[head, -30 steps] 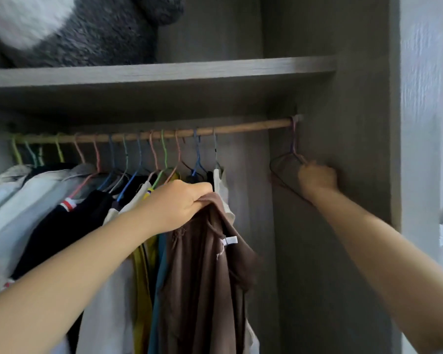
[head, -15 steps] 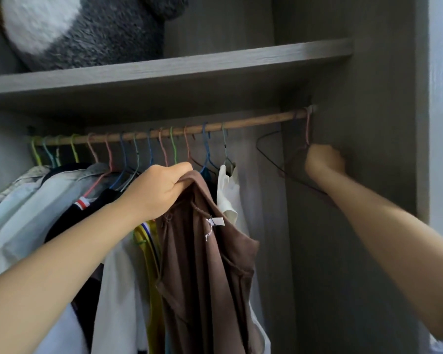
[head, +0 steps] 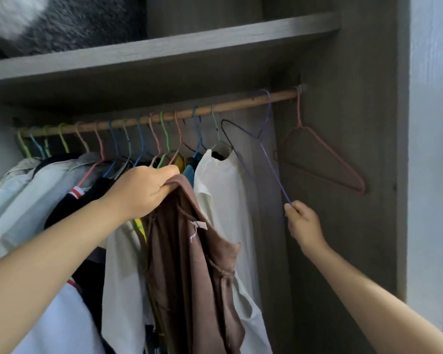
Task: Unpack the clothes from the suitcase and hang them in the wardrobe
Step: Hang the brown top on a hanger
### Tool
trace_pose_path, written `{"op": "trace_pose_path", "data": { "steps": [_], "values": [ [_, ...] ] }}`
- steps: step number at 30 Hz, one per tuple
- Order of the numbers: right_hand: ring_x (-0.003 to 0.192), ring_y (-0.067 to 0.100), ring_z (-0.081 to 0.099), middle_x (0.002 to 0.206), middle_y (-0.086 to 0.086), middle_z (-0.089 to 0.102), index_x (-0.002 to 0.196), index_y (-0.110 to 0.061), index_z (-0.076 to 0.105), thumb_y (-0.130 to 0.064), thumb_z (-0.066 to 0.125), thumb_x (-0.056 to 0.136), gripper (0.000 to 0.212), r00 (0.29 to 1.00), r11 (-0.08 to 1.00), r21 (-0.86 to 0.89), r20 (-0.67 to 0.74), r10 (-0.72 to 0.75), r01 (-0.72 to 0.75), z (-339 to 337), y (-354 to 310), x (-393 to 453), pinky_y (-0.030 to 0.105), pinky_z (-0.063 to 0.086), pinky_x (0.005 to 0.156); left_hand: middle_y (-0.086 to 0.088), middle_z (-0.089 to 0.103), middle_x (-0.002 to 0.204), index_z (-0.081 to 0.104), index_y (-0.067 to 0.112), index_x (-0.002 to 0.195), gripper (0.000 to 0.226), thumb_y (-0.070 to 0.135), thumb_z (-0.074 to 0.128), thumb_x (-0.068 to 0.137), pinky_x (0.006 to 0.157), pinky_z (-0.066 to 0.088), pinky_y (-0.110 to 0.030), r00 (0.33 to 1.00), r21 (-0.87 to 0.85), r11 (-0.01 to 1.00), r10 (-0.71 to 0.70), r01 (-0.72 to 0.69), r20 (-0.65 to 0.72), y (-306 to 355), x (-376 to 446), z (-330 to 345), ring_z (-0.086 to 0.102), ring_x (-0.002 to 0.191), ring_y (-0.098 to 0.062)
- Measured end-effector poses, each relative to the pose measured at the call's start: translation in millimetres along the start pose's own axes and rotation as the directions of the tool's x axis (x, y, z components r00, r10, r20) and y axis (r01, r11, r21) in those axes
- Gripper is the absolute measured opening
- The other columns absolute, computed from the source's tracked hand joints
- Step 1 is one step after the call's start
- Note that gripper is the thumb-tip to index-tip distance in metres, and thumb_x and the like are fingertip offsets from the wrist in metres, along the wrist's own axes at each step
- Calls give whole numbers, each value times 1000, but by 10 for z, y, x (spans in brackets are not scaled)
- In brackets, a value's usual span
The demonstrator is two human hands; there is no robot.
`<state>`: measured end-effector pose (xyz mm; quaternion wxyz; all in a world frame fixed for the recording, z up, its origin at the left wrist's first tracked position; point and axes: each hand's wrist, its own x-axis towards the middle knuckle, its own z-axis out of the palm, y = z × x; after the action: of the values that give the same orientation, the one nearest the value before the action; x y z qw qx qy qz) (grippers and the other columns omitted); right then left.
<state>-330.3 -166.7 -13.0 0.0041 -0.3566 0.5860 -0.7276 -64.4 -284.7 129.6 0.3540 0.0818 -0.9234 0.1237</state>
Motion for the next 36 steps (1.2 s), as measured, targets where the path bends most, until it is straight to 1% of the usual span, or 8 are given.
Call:
{"op": "trace_pose_path", "data": {
  "steps": [4, 11, 17, 20, 24, 28, 33, 36],
  "values": [
    [33, 3, 31, 33, -9, 37, 52, -20, 35, -29, 48, 90, 41, 990, 997, 54, -133, -46, 53, 123, -306, 345, 17, 21, 42, -19, 60, 62, 57, 1, 84, 67, 52, 16, 70, 56, 42, -42, 1000, 39, 999, -1, 1, 6, 5, -21, -3, 58, 59, -33],
    [32, 2, 29, 33, -6, 35, 57, -14, 37, -26, 49, 90, 37, 988, 980, 198, -154, 17, 13, -1, -149, -280, 14, 22, 38, -18, 57, 54, 36, 24, 81, 28, 48, 20, 76, 49, 41, -38, 998, 63, 998, 21, -17, -63, -101, -166, -23, 57, 50, -30],
    [27, 7, 36, 33, -3, 36, 72, -6, 51, 5, 45, 89, 22, 926, 867, 336, 209, 313, -369, -203, 29, -637, 13, 29, 33, -20, 58, 58, 43, 23, 79, 38, 50, 17, 73, 54, 42, -40, 997, 72, 994, 78, -76, -15, -69, -139, -13, 58, 56, -34],
    [25, 5, 31, 47, 2, 37, 73, -16, 45, -3, 51, 90, 22, 816, 816, 106, 198, 543, -569, -141, -33, -367, 9, 20, 31, -17, 55, 54, 41, 23, 76, 34, 48, 18, 75, 46, 31, -27, 992, 98, 988, 122, -121, -4, -21, -100, 8, 57, 54, -34],
    [19, 6, 29, 32, -2, 34, 53, -13, 38, -22, 54, 91, 43, 920, 895, -218, -43, 390, -389, -114, -136, -205, 15, 17, 28, -11, 45, 43, 45, 12, 67, 30, 34, 28, 79, 45, 17, -13, 978, 171, 963, 206, -209, 34, 21, -122, 42, 52, 39, -31],
    [19, 2, 23, 30, -4, 33, 53, -13, 37, -27, 54, 92, 44, 966, 970, 70, -103, 239, -232, -134, -344, -138, 11, 13, 29, -12, 48, 41, 51, 0, 66, 35, 27, 33, 77, 45, 12, -8, 967, 210, 944, 250, -254, 46, 28, -123, 93, 48, 33, -26],
    [24, 3, 23, 23, -8, 29, 68, -17, 49, -26, 46, 95, 29, 955, 939, 257, -131, 267, -228, -186, -505, -45, 5, 13, 31, -5, 45, 37, 33, 17, 73, 9, 22, 39, 77, 47, 7, -5, 936, 254, 908, 350, -334, -19, -33, -123, 118, 43, 27, -17],
    [25, 0, 21, 25, -10, 26, 58, -20, 60, -25, 47, 94, 39, 988, 952, 306, -151, 28, 20, -266, -660, -77, 8, 13, 32, -5, 42, 35, 30, 16, 72, 11, 19, 41, 73, 38, 18, -10, 901, 327, 857, 432, -397, -37, -96, -180, 121, 41, 25, -18]
  ]
}}
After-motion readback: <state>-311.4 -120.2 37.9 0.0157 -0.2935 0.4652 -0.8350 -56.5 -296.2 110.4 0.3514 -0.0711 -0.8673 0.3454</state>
